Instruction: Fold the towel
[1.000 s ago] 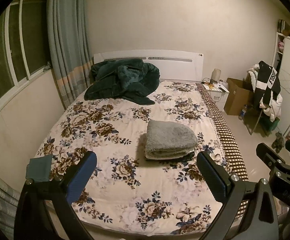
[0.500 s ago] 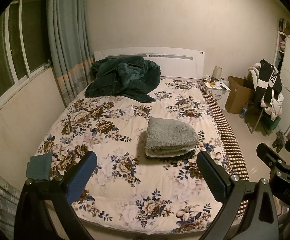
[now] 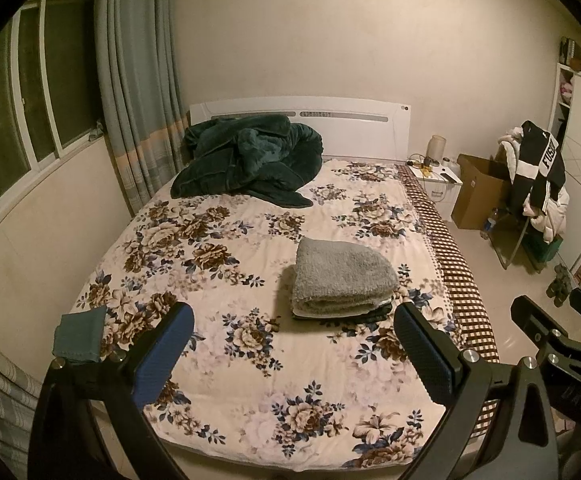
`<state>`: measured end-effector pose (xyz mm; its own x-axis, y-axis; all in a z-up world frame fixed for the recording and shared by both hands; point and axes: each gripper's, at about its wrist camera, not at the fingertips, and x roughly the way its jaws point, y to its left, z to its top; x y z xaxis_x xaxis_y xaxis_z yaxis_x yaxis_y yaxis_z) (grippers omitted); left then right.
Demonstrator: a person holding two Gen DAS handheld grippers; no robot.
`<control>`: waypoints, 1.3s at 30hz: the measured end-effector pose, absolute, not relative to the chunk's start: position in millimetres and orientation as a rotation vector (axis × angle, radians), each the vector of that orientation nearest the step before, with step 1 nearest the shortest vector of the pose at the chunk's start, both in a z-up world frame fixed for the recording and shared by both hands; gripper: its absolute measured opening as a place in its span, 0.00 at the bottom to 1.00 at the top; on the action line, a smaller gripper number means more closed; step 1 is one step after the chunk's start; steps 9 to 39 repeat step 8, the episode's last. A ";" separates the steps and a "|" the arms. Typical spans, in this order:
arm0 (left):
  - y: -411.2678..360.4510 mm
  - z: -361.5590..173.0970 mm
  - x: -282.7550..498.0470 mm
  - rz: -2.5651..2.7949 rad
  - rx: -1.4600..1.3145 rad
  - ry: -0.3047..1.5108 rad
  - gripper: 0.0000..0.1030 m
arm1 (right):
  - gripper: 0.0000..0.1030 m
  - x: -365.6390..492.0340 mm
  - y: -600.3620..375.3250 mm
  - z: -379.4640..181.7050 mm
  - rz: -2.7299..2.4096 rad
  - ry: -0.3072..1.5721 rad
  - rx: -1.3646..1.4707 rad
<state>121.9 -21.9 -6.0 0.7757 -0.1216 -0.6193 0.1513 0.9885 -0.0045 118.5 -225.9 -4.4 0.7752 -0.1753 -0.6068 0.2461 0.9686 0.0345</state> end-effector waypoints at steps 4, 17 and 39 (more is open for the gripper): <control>-21.8 -6.0 122.1 -0.149 0.045 0.667 0.99 | 1.00 119.4 -226.3 -3.8 -0.227 0.646 0.113; -20.9 -4.3 123.5 -0.151 0.046 0.665 0.99 | 1.00 120.2 -227.1 -2.8 -0.225 0.646 0.114; -20.9 -4.3 123.5 -0.151 0.046 0.665 0.99 | 1.00 120.2 -227.1 -2.8 -0.225 0.646 0.114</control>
